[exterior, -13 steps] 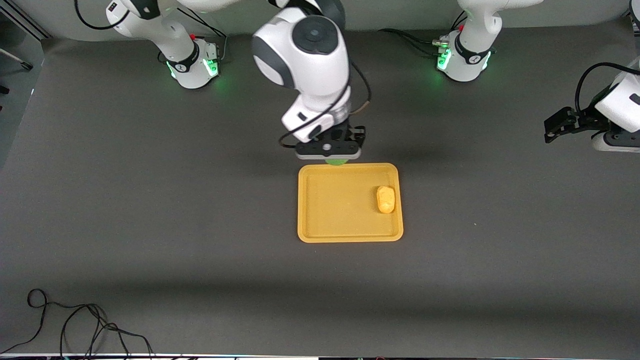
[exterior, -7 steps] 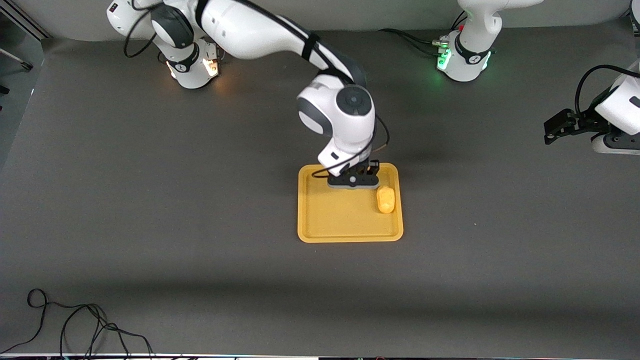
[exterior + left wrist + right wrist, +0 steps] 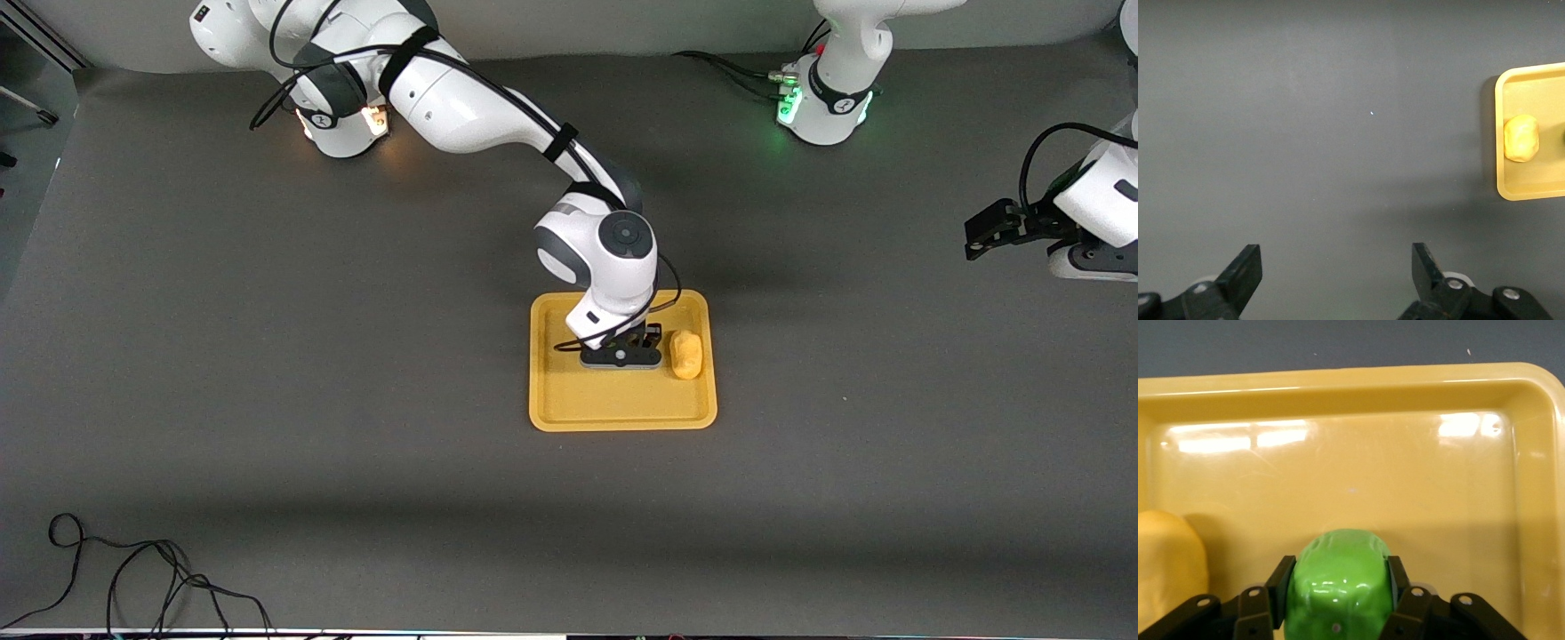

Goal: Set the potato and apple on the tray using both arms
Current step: 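Lower the apple onto the tray beside the potato and open the right gripper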

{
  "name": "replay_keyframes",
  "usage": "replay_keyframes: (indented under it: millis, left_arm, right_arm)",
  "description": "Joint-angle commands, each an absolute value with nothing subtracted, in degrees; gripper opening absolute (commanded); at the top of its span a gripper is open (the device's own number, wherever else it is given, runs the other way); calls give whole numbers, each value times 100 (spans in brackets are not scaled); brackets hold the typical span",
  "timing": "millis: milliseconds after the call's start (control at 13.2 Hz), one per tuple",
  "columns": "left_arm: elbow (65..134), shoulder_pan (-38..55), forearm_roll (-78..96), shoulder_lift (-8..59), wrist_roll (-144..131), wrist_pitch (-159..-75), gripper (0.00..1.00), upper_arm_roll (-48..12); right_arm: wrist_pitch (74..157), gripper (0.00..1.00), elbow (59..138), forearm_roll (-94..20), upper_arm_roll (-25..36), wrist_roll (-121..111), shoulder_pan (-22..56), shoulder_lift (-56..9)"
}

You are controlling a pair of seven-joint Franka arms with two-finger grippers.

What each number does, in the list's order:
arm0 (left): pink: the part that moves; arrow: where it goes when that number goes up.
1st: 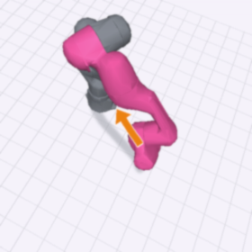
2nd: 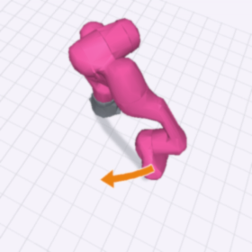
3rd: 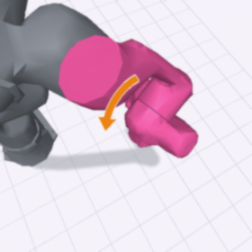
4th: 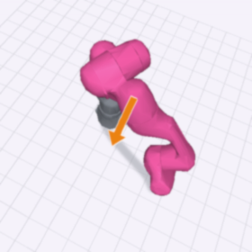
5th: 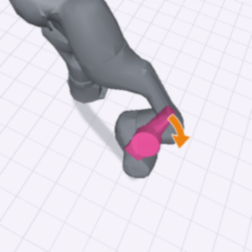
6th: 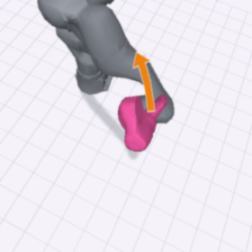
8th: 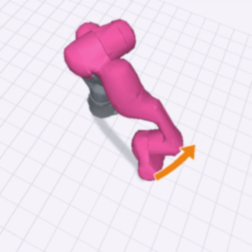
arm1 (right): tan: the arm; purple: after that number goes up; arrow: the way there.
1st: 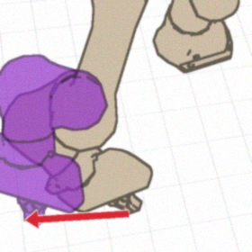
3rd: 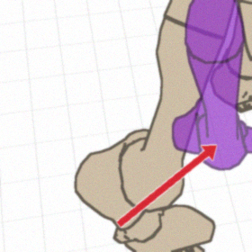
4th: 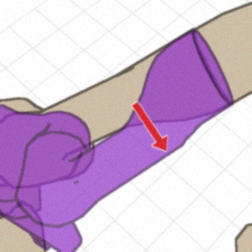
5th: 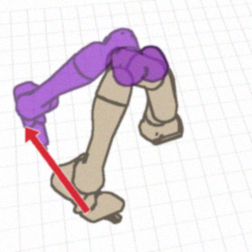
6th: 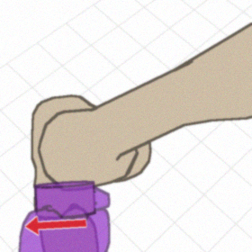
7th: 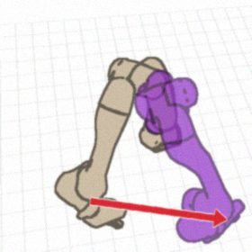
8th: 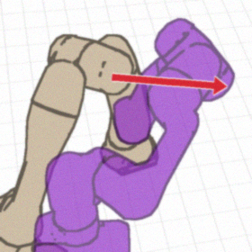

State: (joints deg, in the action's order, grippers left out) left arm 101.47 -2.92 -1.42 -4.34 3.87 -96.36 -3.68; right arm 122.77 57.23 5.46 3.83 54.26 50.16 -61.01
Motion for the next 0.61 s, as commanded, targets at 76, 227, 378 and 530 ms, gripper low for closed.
replay_keyframes:
  millis: [76, 227, 378, 530]
  left_arm:
    - [10011, -264, -123, -378, 360, -9545, 100, -334]
    - [10011, -264, -123, -369, 360, -9545, 100, -334]
    - [10011, -264, -123, -369, 369, -9545, 100, -334]
    - [9941, -281, -114, -360, 369, -9527, 100, -334]
  right_arm:
    - [12235, 100, 5511, 668, 413, 5590, 5019, -6092]
    - [11868, 100, 5493, 642, 413, 5581, 5019, -5637]
    - [11087, 100, 5449, 624, 404, 5572, 5027, -4987]
    - [10349, 100, 5449, 624, 369, 5555, 5036, -4345]
